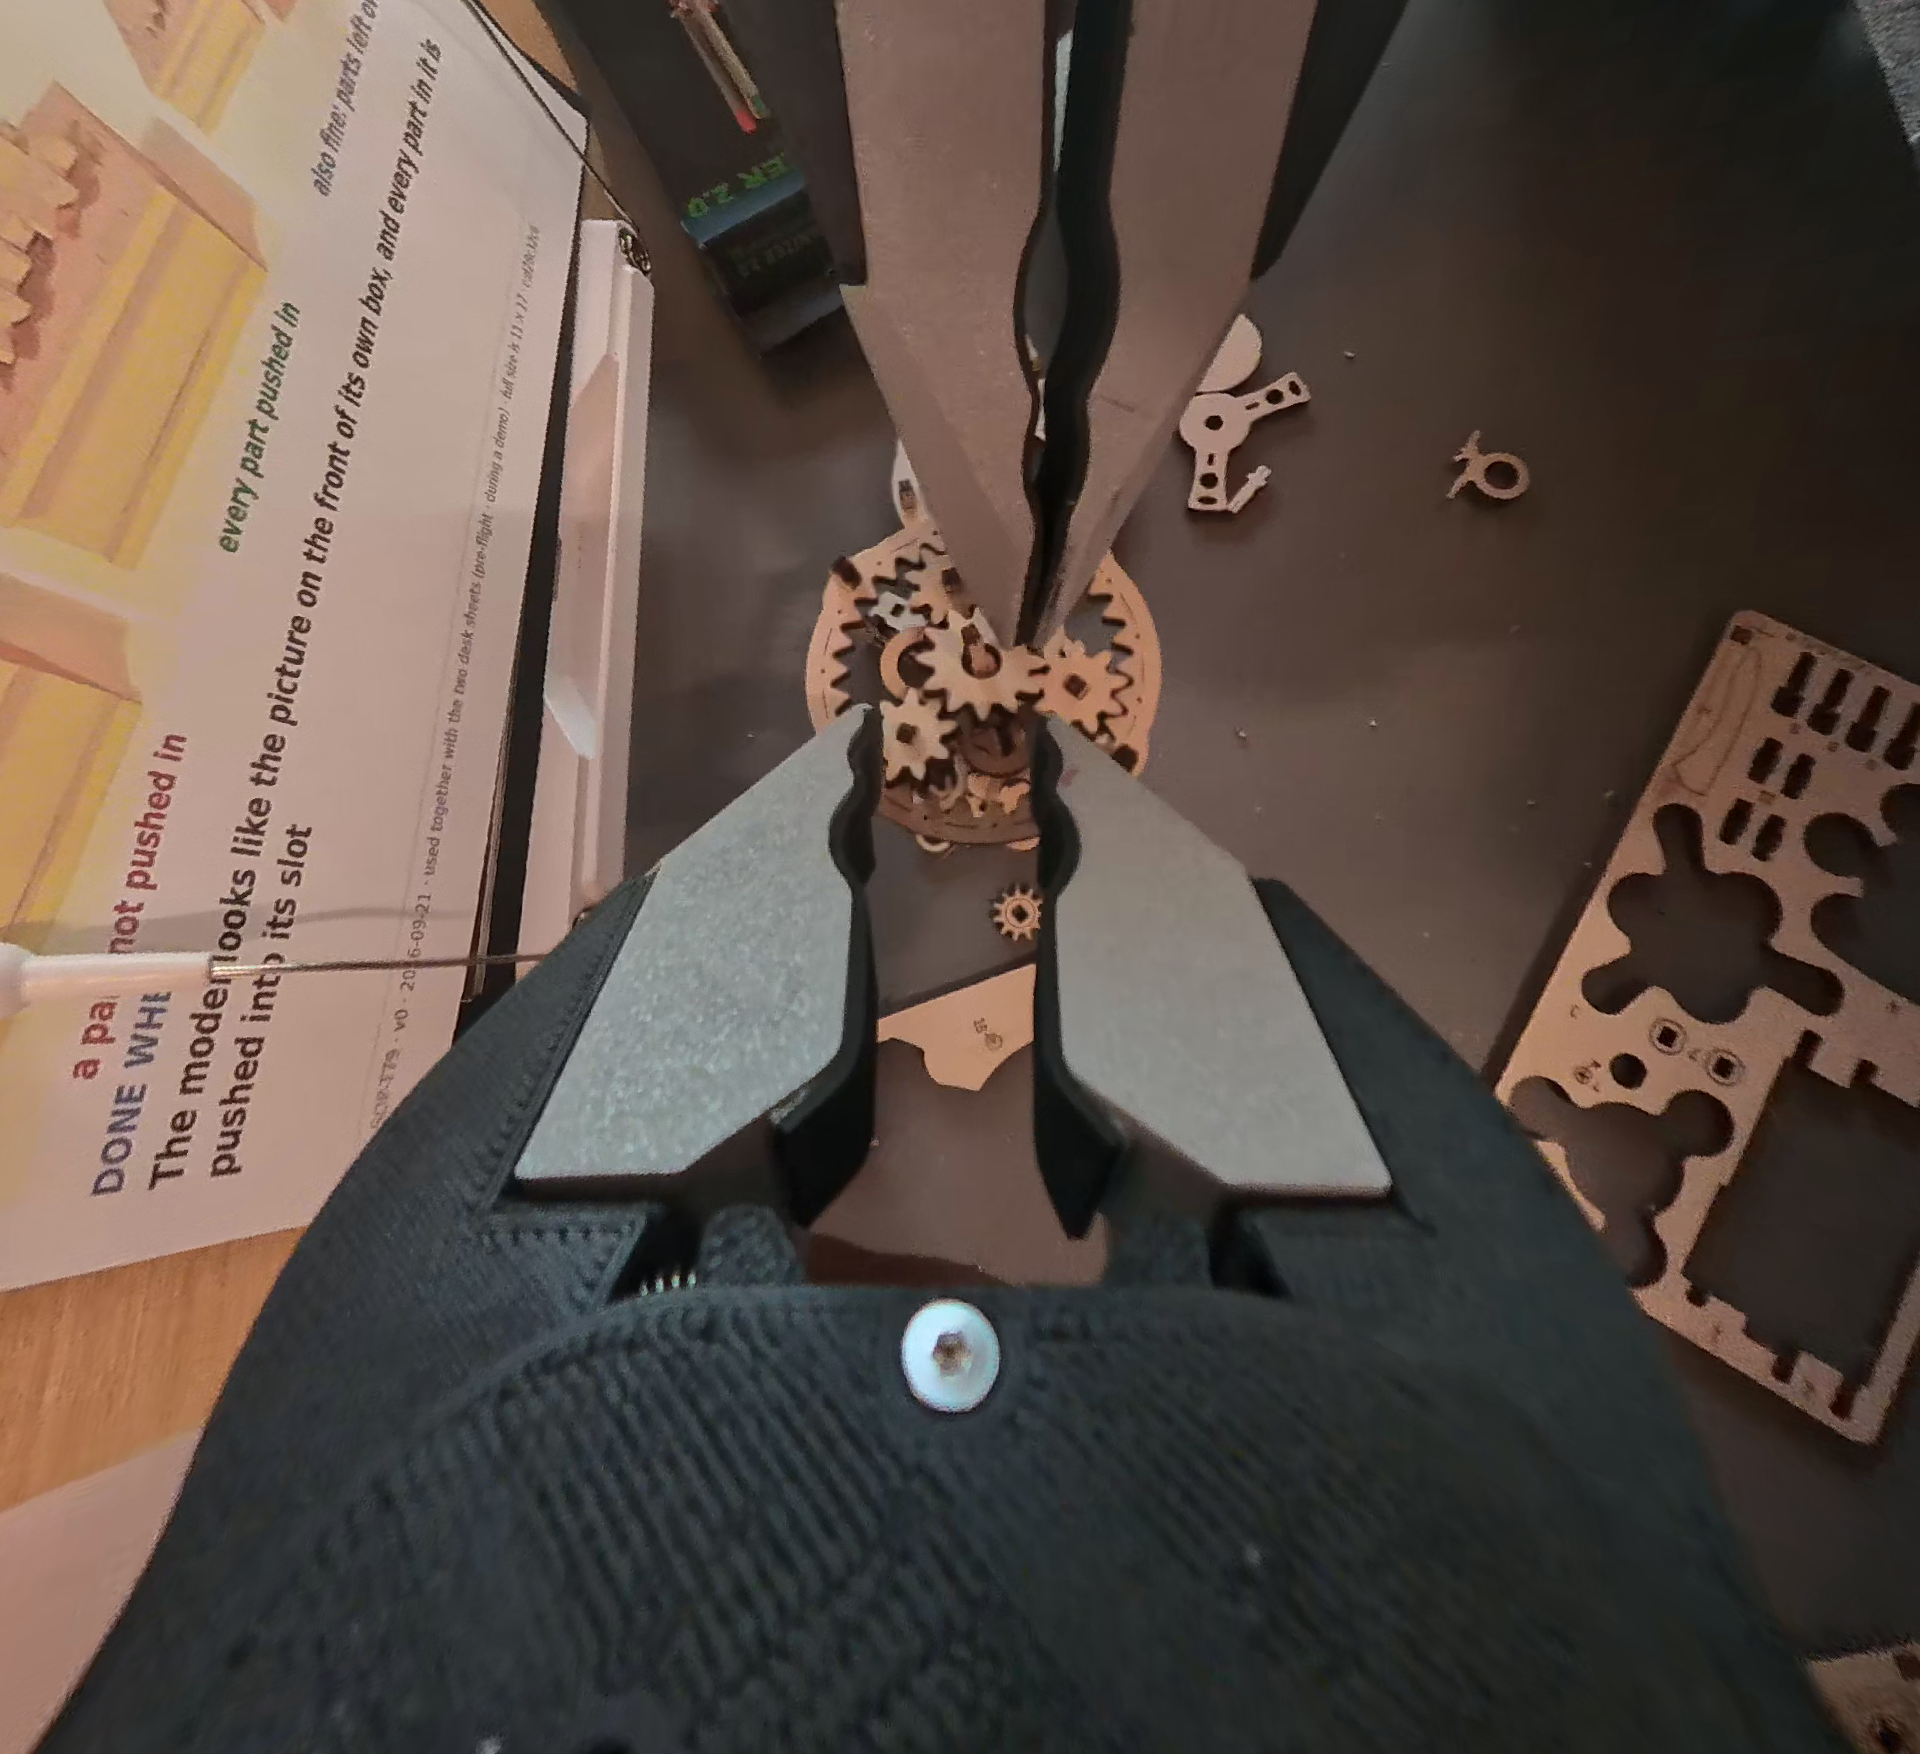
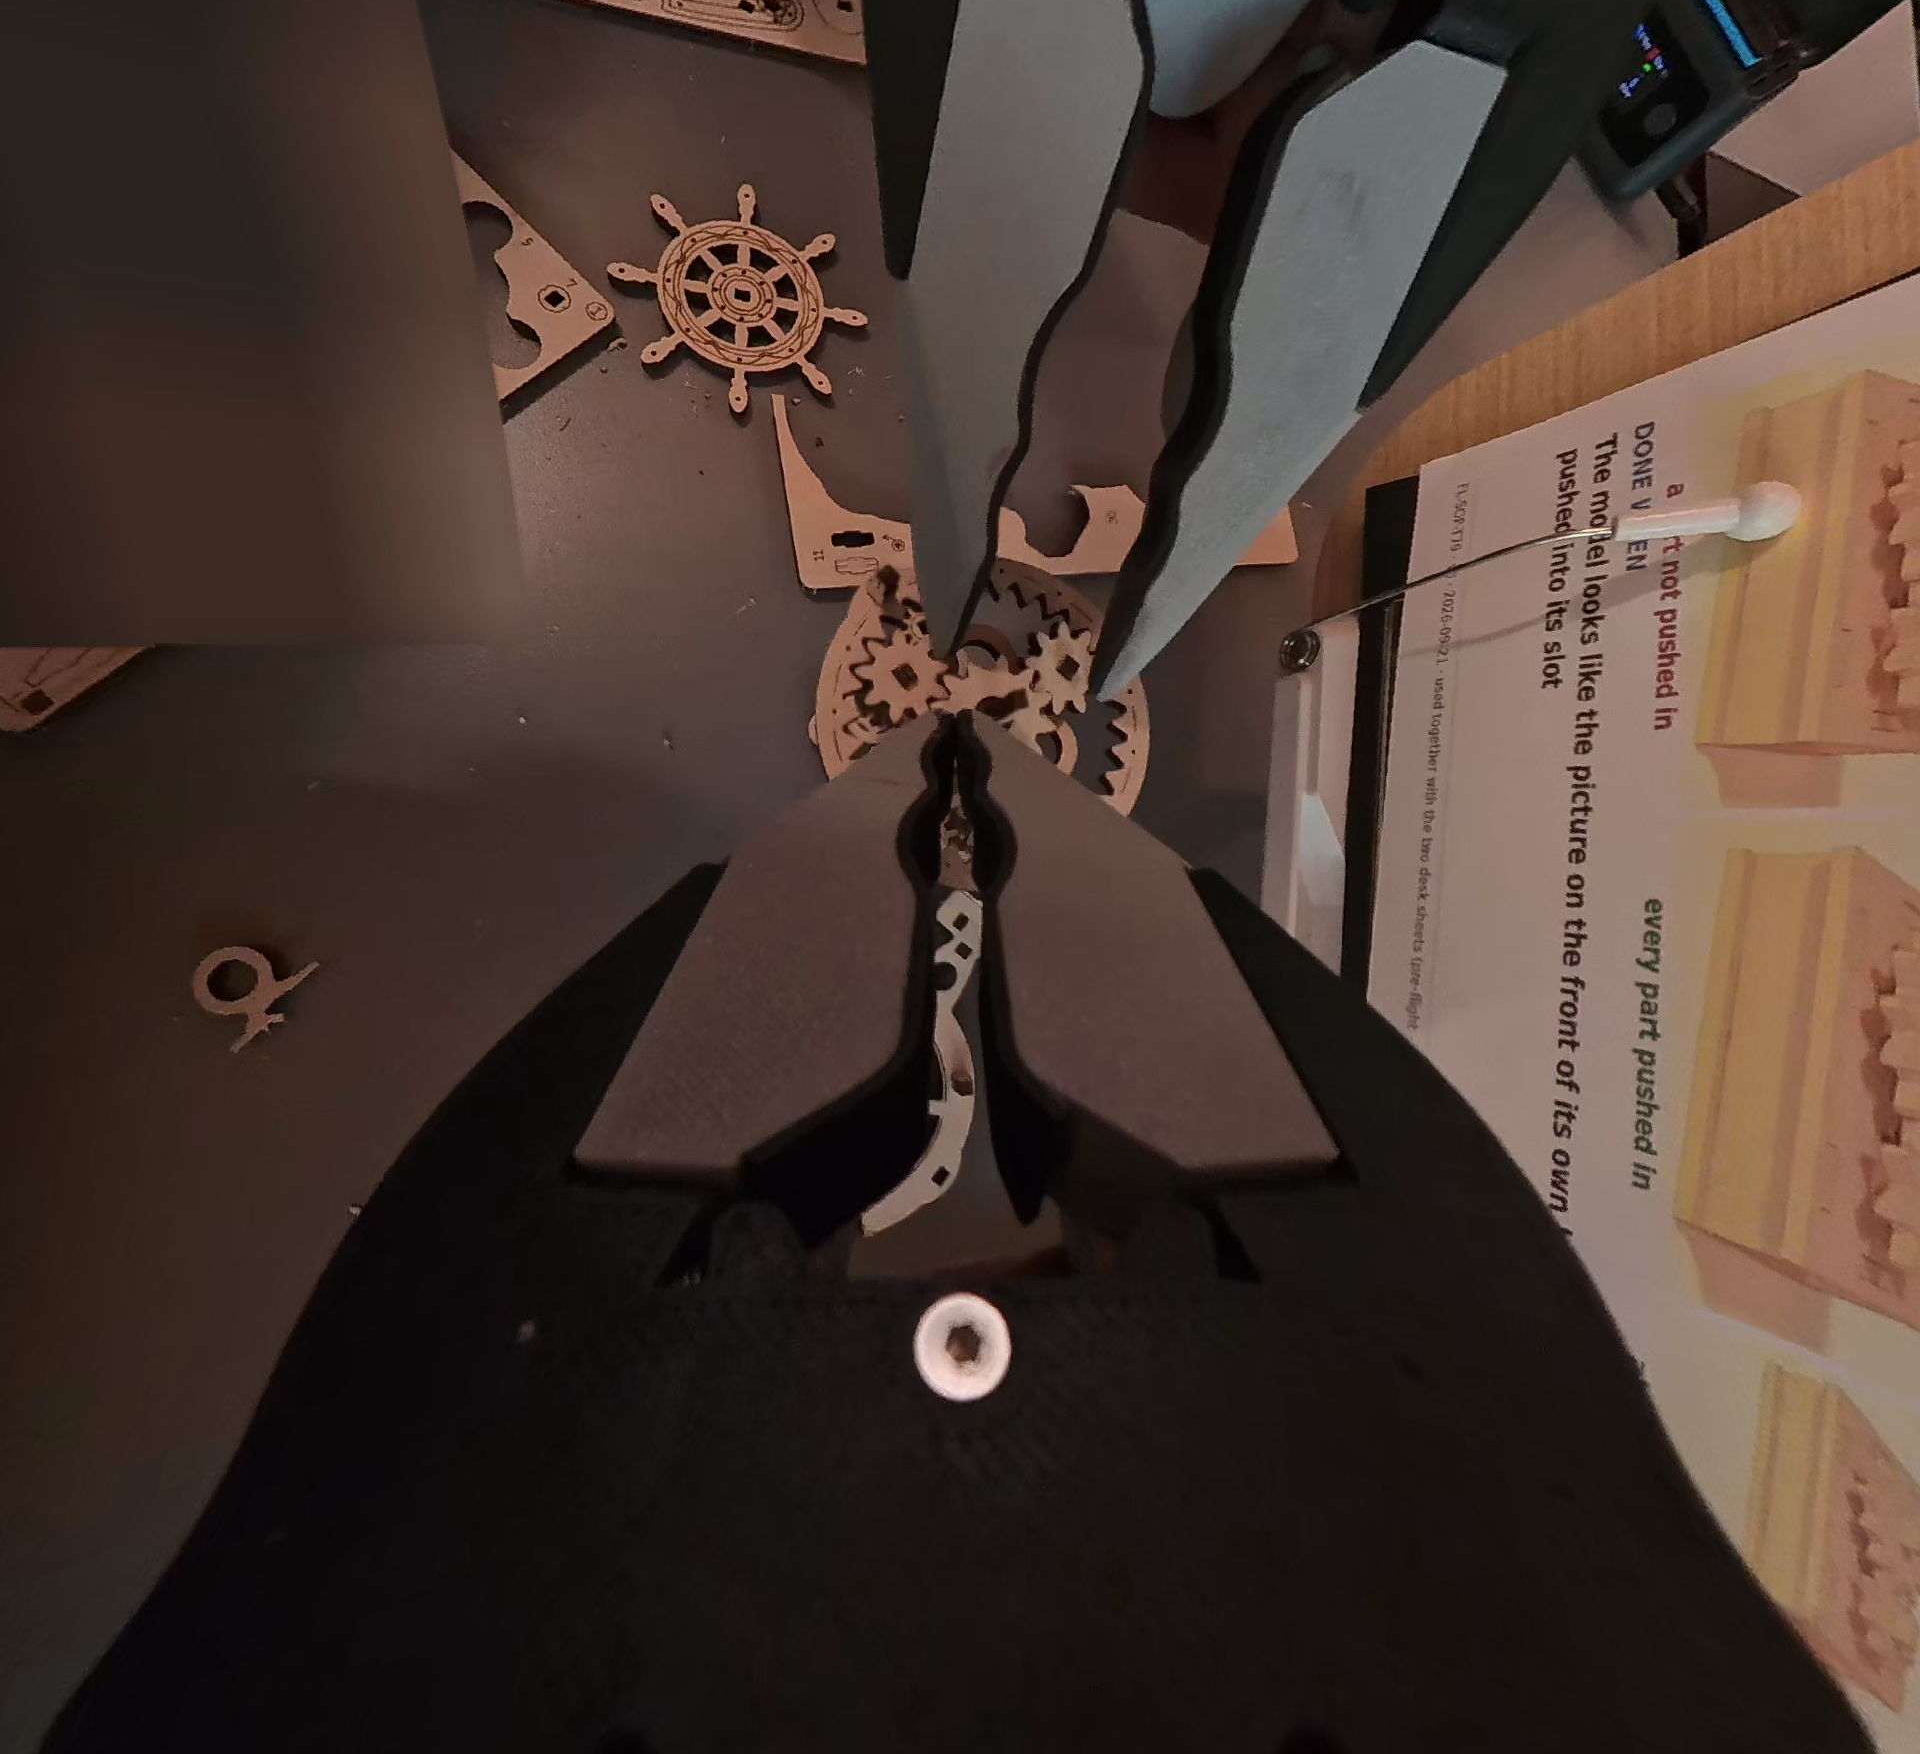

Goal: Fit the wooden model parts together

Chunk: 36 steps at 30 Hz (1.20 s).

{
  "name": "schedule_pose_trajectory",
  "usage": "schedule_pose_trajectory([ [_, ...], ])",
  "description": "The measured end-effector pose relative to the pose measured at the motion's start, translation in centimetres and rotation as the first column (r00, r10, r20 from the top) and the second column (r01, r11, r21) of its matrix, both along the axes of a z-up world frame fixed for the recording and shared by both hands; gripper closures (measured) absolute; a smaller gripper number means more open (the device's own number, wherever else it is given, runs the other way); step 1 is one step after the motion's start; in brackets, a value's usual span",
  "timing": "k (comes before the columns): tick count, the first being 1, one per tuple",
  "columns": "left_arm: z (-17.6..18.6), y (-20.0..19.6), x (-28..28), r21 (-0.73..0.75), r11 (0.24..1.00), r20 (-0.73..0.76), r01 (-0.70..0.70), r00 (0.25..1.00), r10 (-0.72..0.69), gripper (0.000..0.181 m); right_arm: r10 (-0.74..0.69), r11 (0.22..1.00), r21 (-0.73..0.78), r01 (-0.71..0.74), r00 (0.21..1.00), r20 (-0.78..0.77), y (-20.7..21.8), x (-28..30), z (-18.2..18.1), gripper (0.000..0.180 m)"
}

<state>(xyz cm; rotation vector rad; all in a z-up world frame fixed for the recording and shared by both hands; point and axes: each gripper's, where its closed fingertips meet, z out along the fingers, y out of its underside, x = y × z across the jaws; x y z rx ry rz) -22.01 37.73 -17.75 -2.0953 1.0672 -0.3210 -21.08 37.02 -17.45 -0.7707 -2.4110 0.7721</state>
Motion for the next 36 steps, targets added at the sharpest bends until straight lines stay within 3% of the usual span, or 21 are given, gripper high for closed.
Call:
schedule_pose_trajectory([
  [31, 0.9, 0.6, -0.5, 0.042, 0.999, 0.015, -0.028, 1.0, 0.027, 0.159, -0.05, 0.999, 0.004, 0.05, 0.998, -0.034, 1.2, -0.6, 0.6, 0.18],
  [36, 1.0, 0.8, -0.2, 0.059, 0.998, 0.038, -0.027, 0.999, 0.025, 0.171, -0.064, 0.998, -0.018, 0.064, 0.998, -0.016, 1.3, -0.8, 0.3, 0.18],
])
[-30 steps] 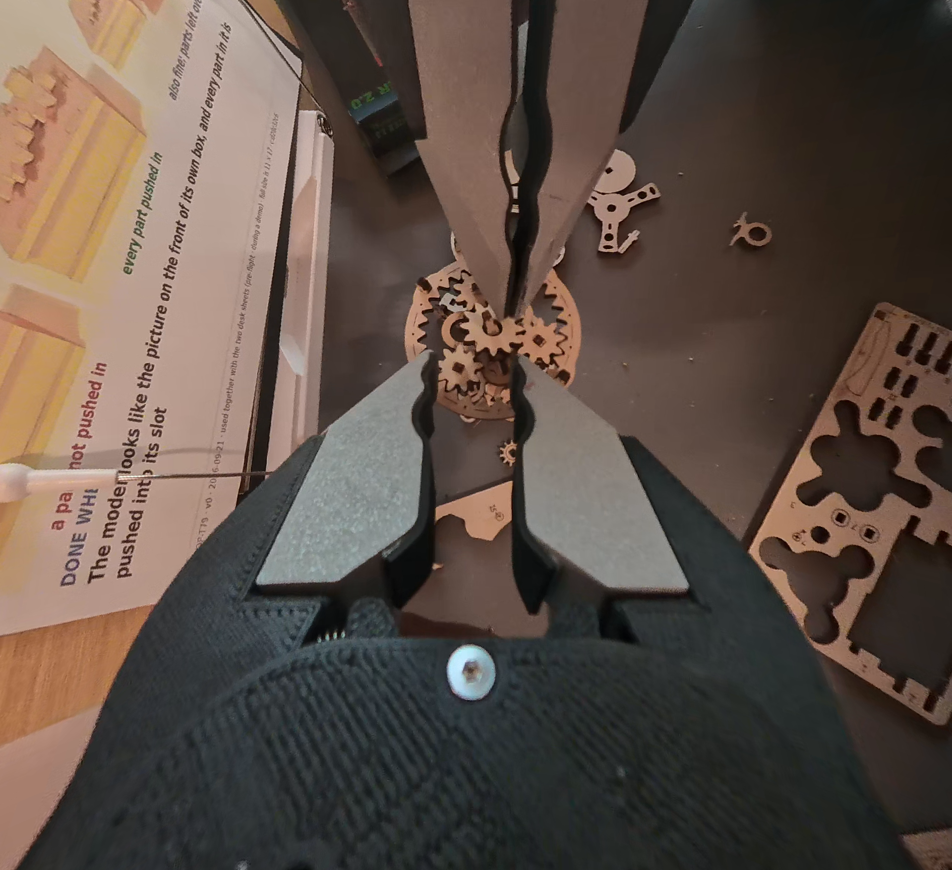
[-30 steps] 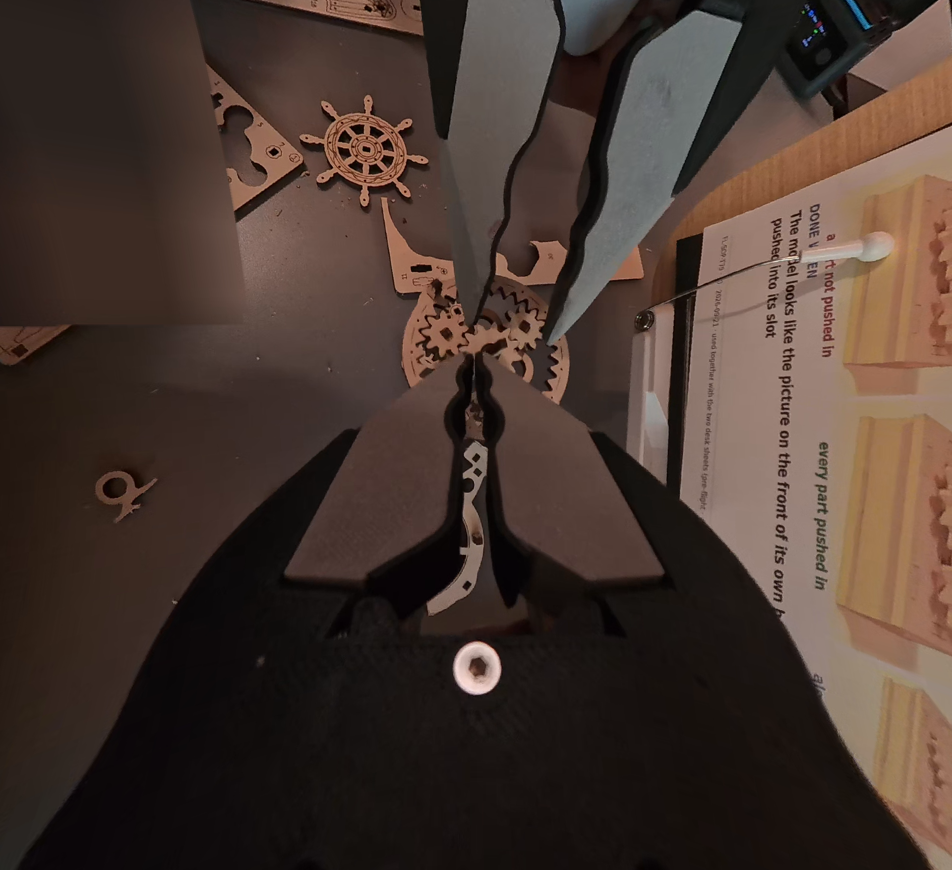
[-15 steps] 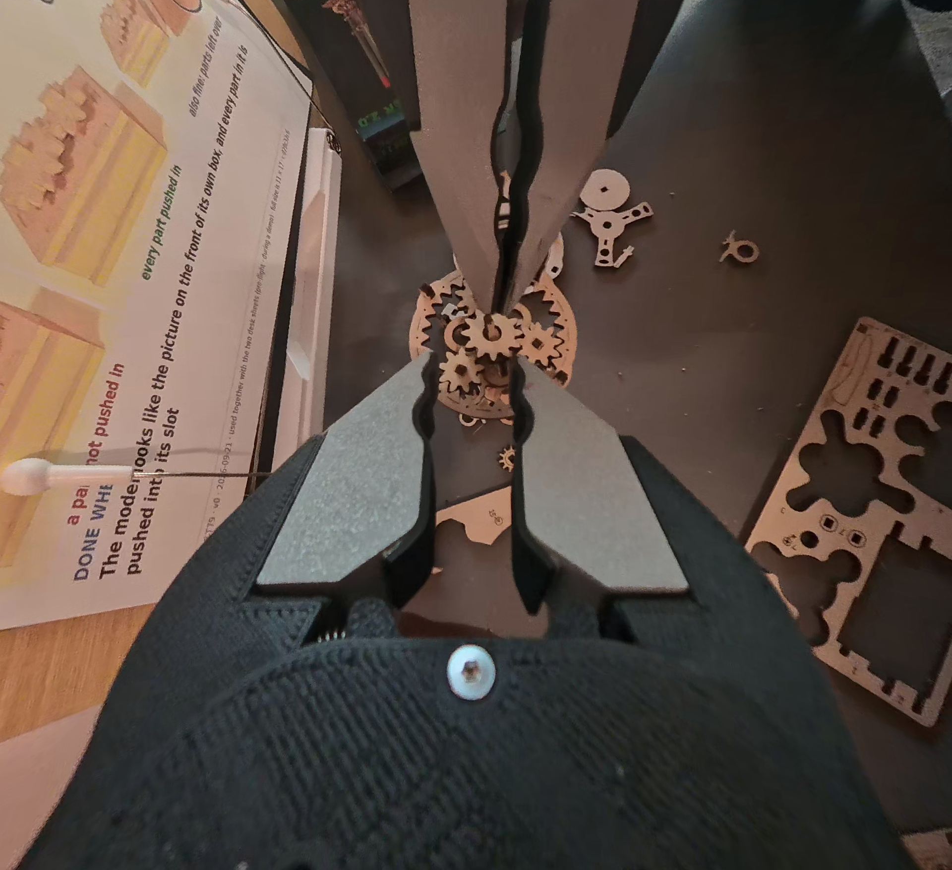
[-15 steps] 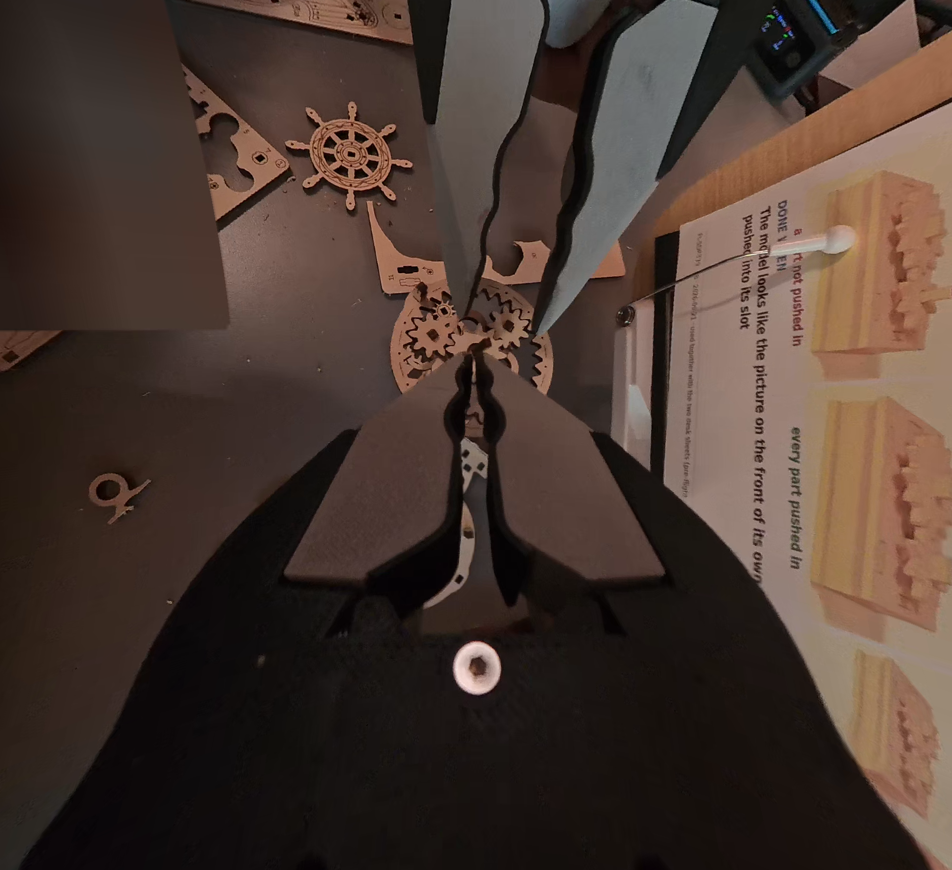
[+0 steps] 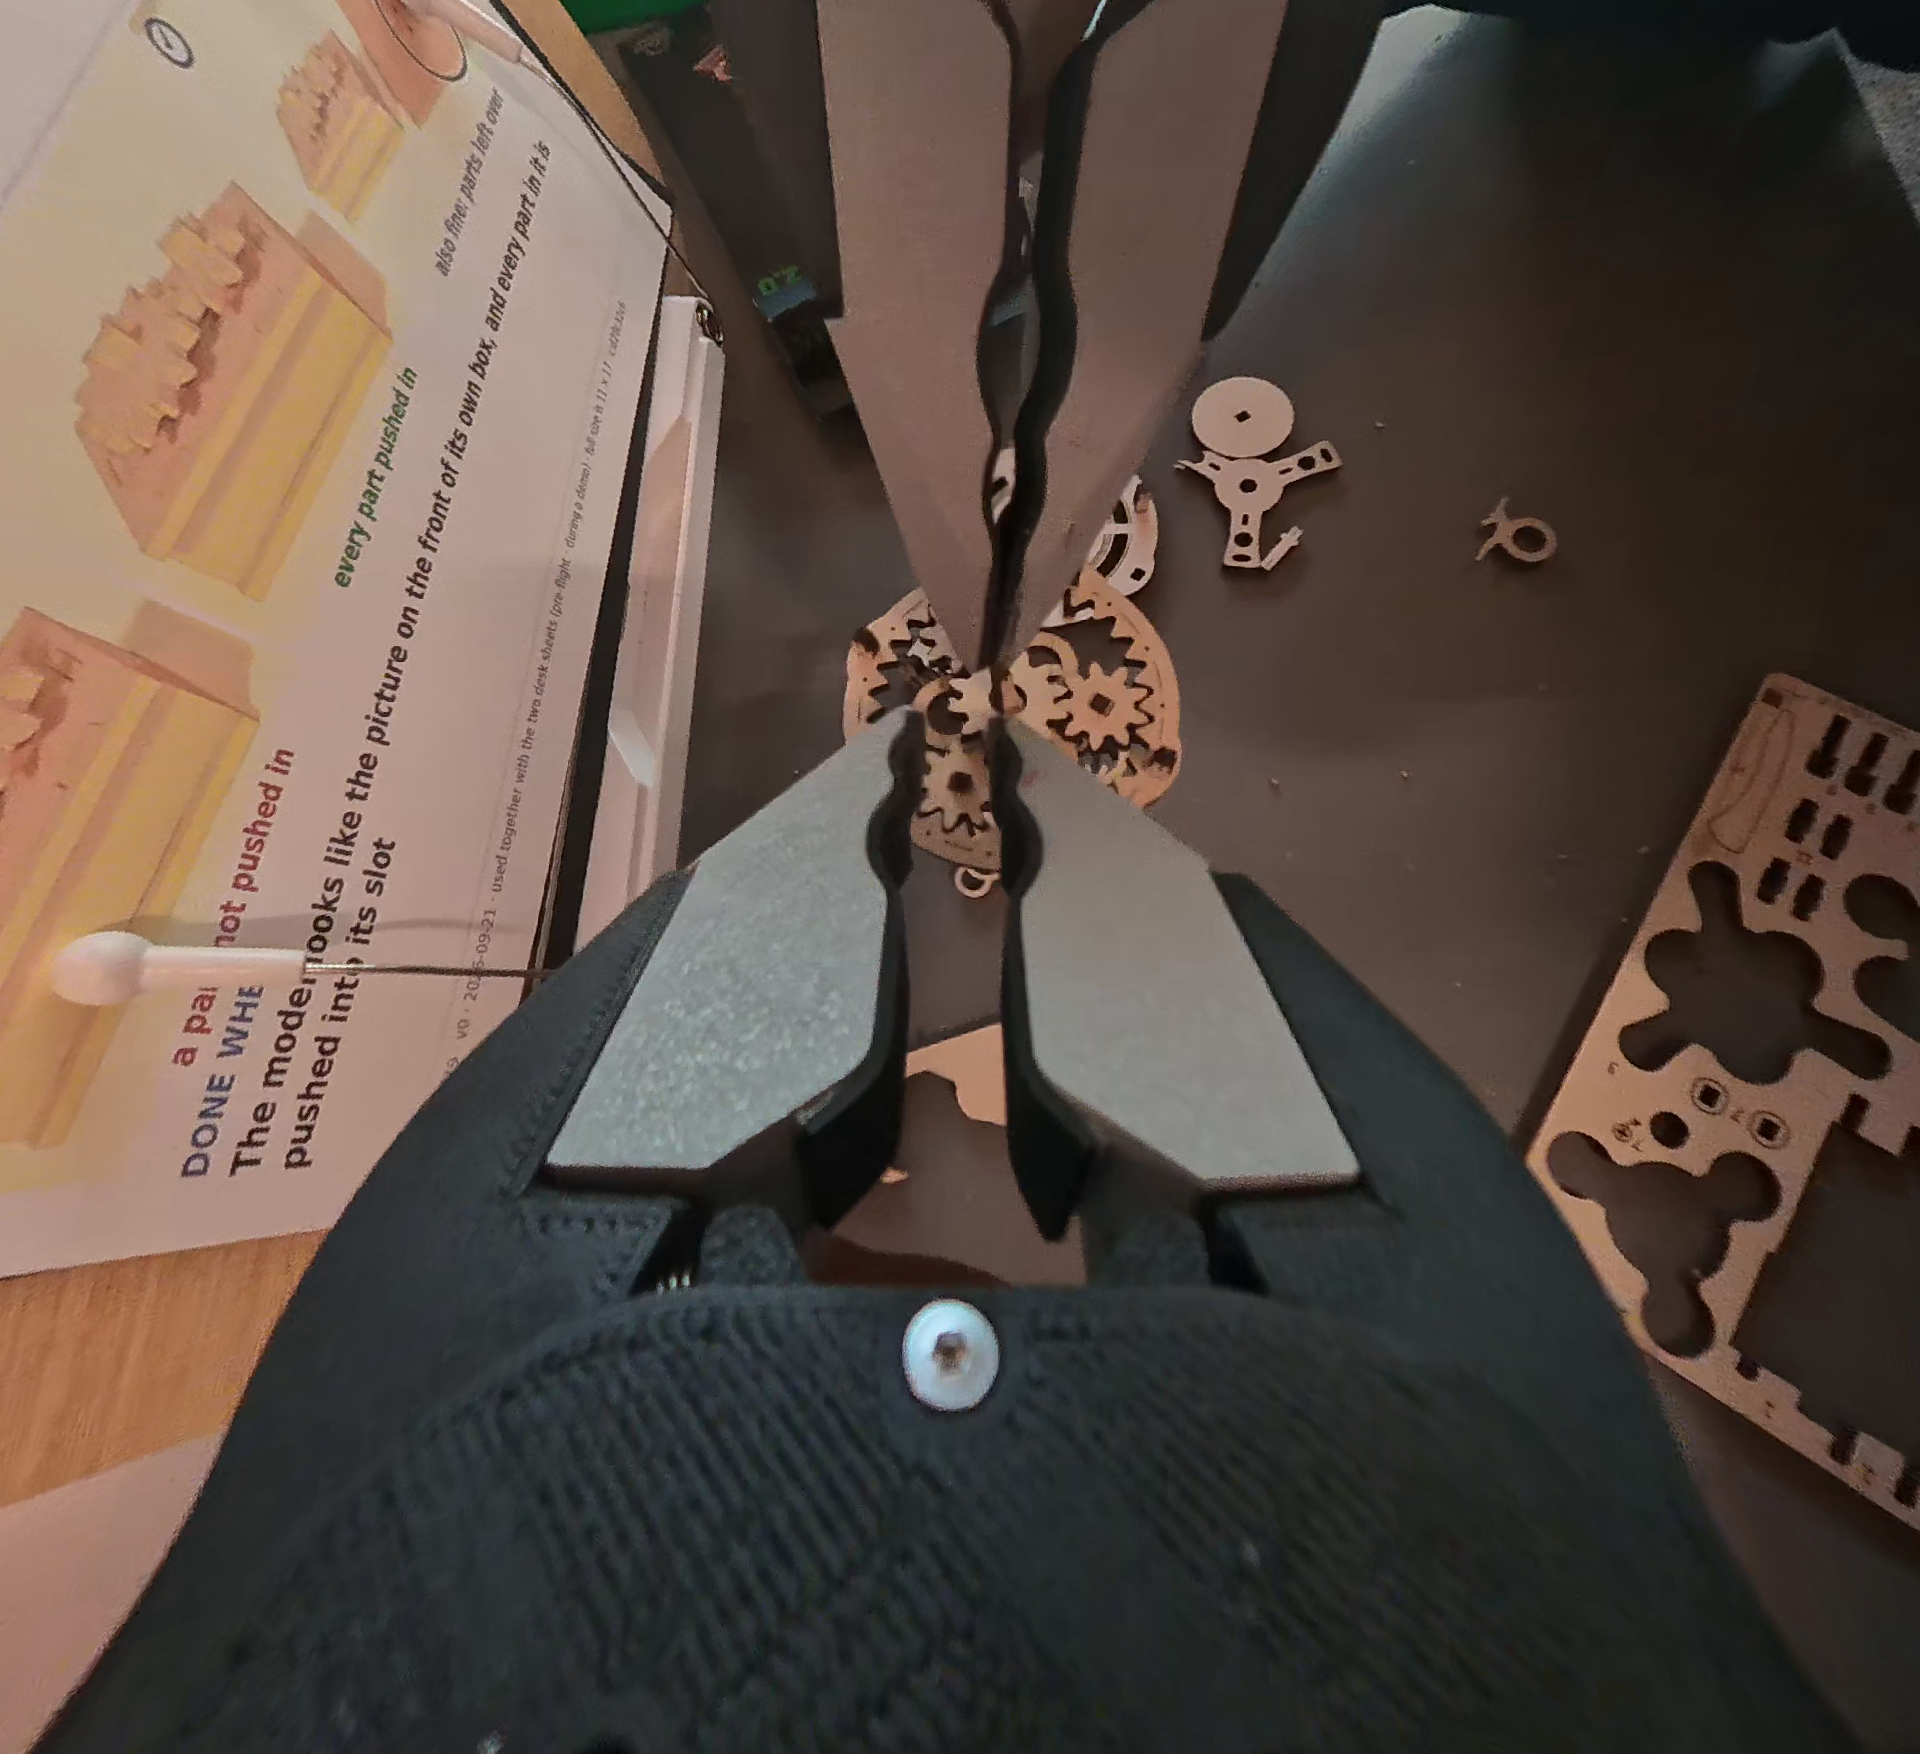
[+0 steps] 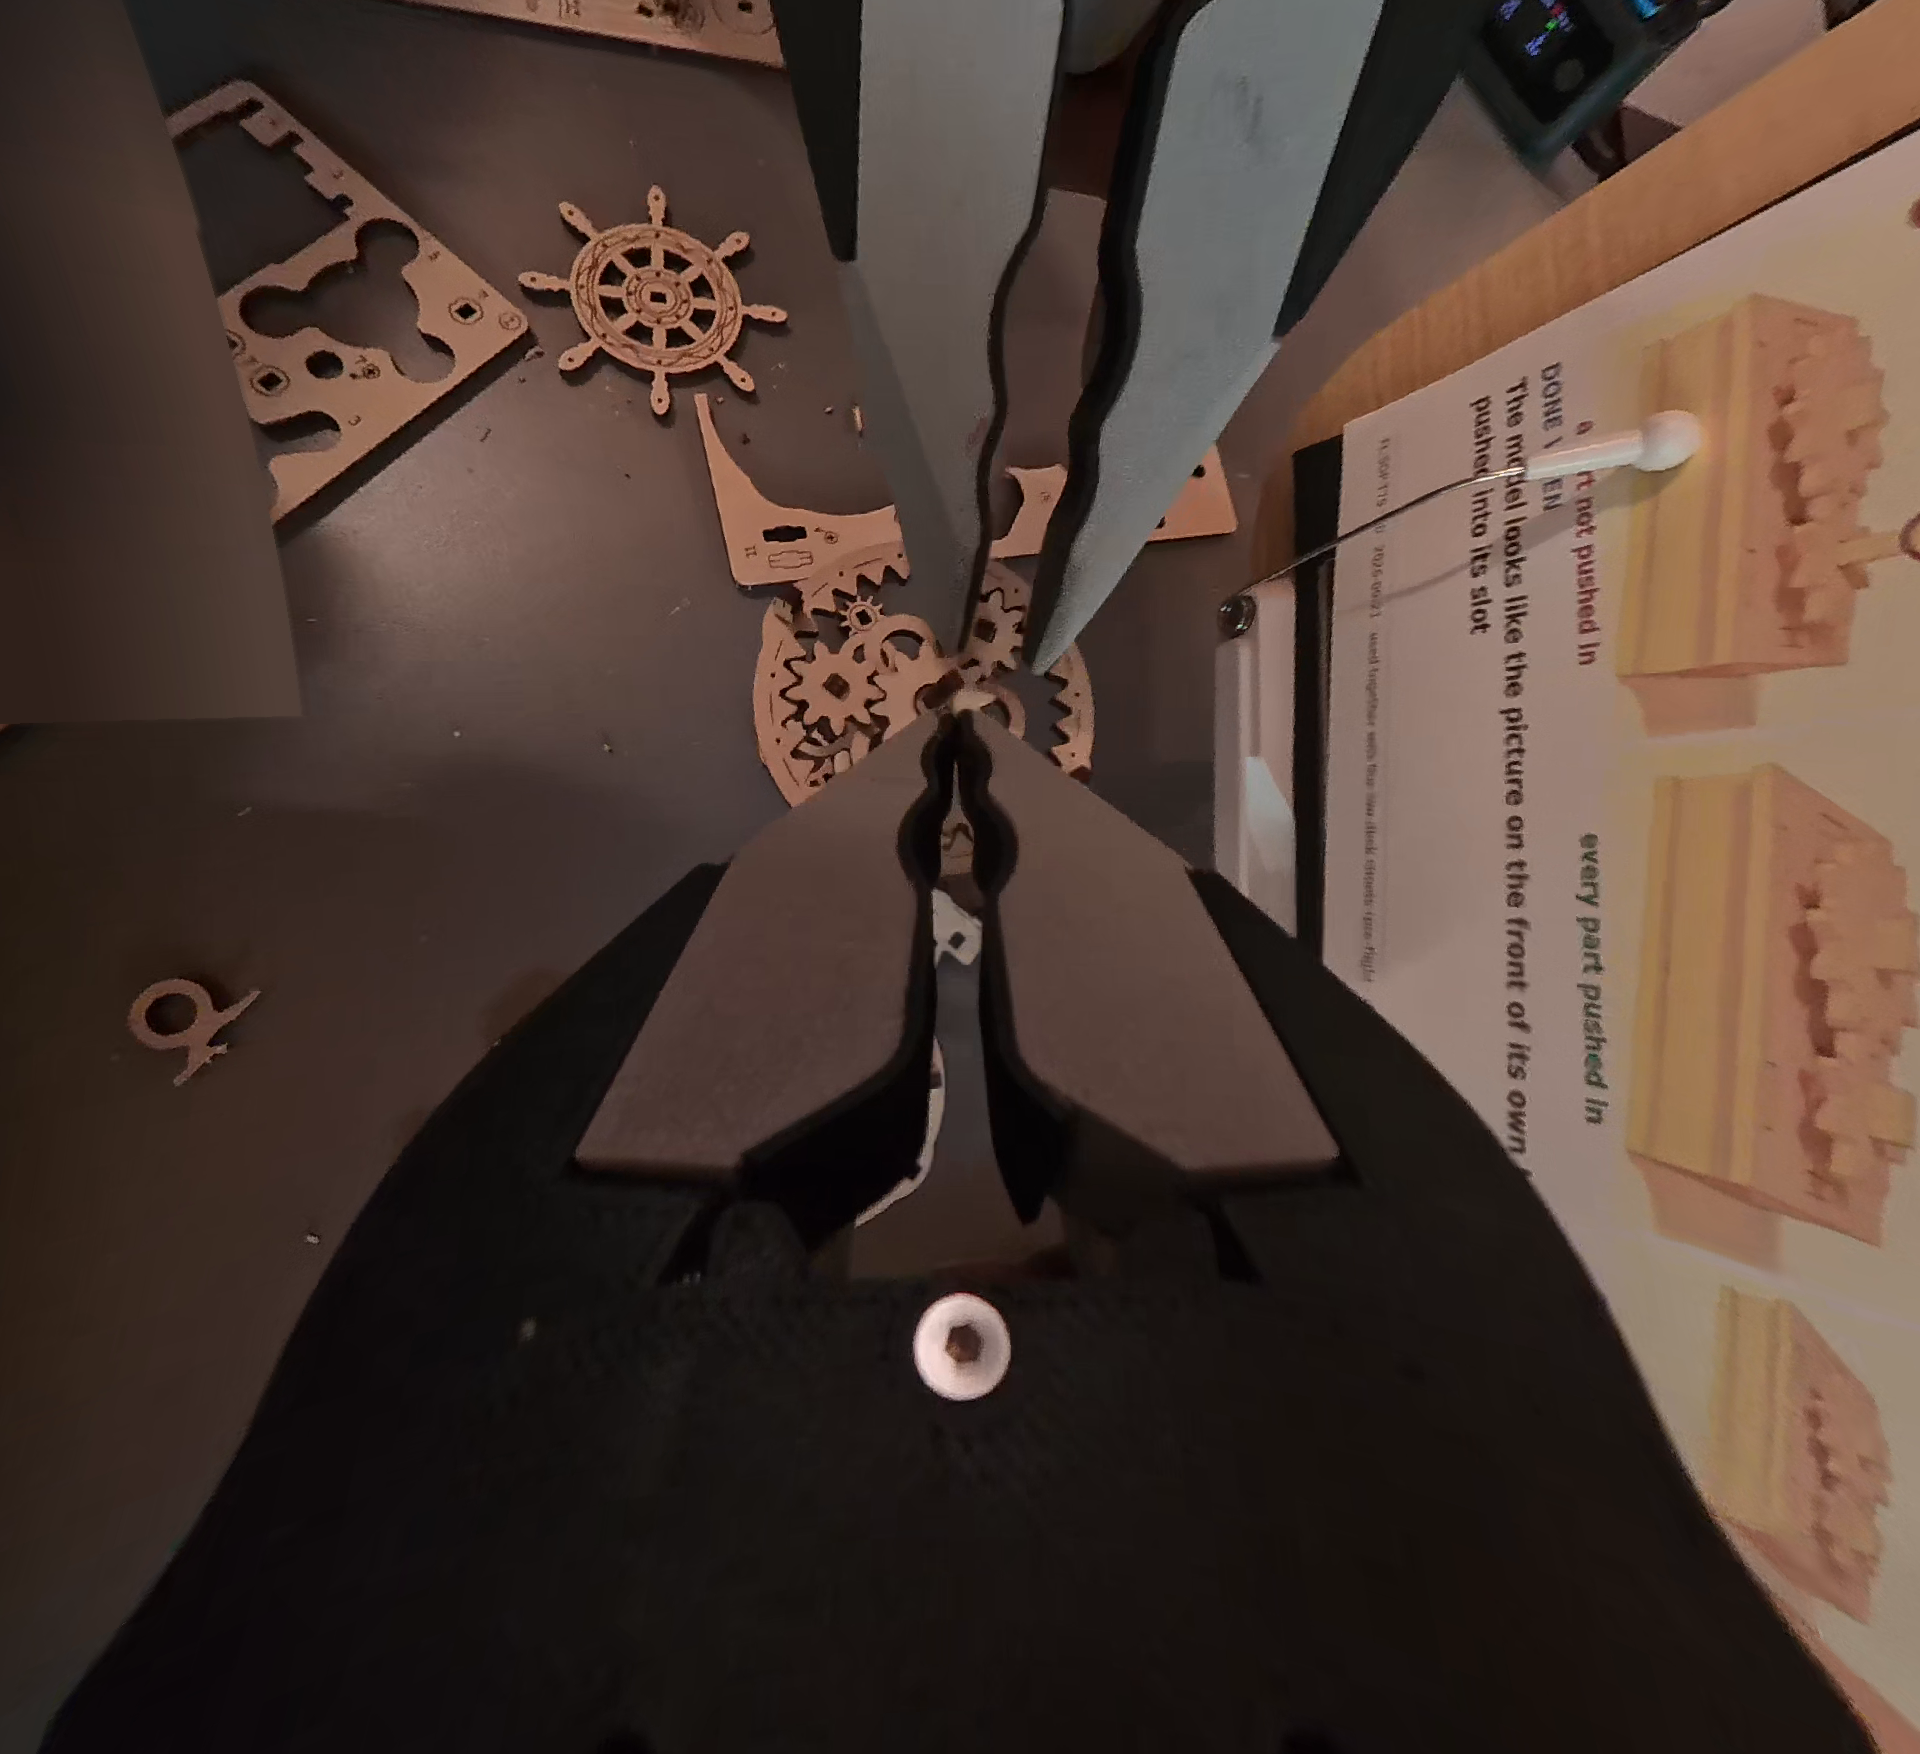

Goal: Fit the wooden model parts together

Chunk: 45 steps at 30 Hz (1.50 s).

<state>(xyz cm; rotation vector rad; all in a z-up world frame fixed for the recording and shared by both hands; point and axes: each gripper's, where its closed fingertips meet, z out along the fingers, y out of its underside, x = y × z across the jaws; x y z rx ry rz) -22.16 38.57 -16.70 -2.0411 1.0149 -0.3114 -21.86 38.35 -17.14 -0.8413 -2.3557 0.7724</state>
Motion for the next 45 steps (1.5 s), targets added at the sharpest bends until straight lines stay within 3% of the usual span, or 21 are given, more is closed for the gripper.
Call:
schedule_pose_trajectory([
  [4, -0.4, -0.2, 0.4, -0.012, 1.0, 0.006, 0.022, 1.0, -0.022, 0.181, 0.008, 1.0, 0.017, -0.008, 1.0, 0.002, -0.2, 0.0, -0.3, 0.18],
  [15, -0.2, -0.5, 0.2, 0.01, 0.999, -0.035, 0.037, 0.999, -0.037, 0.181, -0.011, 0.999, 0.034, 0.011, 1.0, -0.021, 0.3, 0.0, 0.4, 0.18],
  [19, 0.3, -0.5, 0.2, -0.004, 0.999, 0.017, 0.036, 0.999, -0.036, 0.179, -0.031, 0.999, 0.009, 0.031, 0.999, -0.041, 0.9, 0.0, 1.3, 0.18],
  [31, -0.5, -0.5, 0.4, -0.013, 0.999, -0.007, 0.042, 0.999, -0.042, 0.181, 0.008, 1.0, -0.004, -0.008, 1.0, 0.001, -0.3, -0.2, -0.4, 0.18],
  [35, 0.5, -0.2, -0.9, 0.002, 1.0, -0.003, 0.008, 1.0, -0.008, 0.174, -0.001, 1.0, -0.007, 0.001, 1.0, -0.007, 0.1, -0.3, 0.0, 0.179],
  [38, 1.3, -0.4, -1.3, -0.013, 1.0, 0.038, 0.004, 0.999, -0.004, 0.175, -0.014, 0.999, -0.046, 0.014, 1.0, -0.003, 0.3, -0.5, 0.5, 0.177],
  [45, -1.0, -0.7, -1.1, -0.05, 0.999, -0.06, 0.016, 0.998, -0.019, 0.164, 0.022, 0.99, -0.143, -0.01, 0.996, 0.082, -0.6, -0.5, 0.0, 0.158],
])
